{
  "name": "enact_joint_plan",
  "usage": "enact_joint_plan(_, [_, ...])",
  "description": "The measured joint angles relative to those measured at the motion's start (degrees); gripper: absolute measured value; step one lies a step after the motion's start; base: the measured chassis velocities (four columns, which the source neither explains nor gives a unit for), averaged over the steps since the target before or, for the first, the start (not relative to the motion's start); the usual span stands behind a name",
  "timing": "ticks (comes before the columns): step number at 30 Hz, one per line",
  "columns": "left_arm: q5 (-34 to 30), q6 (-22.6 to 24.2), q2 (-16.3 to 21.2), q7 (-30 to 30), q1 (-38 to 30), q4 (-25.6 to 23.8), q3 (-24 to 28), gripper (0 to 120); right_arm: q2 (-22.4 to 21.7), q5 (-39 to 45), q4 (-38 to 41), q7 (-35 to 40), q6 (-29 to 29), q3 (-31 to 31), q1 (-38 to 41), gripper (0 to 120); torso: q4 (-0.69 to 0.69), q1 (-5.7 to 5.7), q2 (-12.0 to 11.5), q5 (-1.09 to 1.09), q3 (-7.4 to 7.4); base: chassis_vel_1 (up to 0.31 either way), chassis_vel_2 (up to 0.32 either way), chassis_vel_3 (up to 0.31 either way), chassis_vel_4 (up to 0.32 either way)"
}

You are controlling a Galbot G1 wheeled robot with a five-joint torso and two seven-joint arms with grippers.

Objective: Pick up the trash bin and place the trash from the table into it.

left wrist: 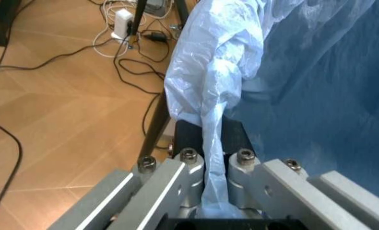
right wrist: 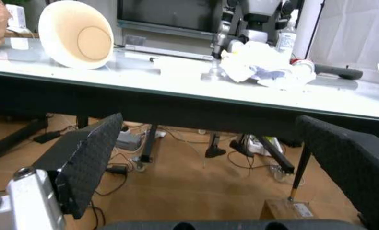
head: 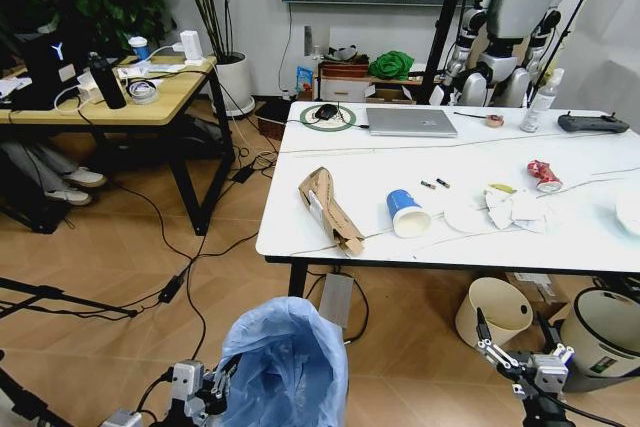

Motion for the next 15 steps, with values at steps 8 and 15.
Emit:
enact_joint_plan(8, [1.3,-0.8,0.0,-2.5,1.0,-1.2,0.4,0,0.3,0.0,-0.3,0.0,0.1,-0.3,0.1,100,0.0,1.11,2.5,0.0,1.37,0.0,0.0,0.0,0.0])
enact_joint_plan(15, [4.3,-1.0,-0.4,-3.8,1.5,-2.7,-0.1,0,-1.2,5.0,3.1,0.8,-1.5,-0.8,-1.2,100,-0.01,1.23,2.7,0.03,1.45,0.0,0.0,0.0,0.0])
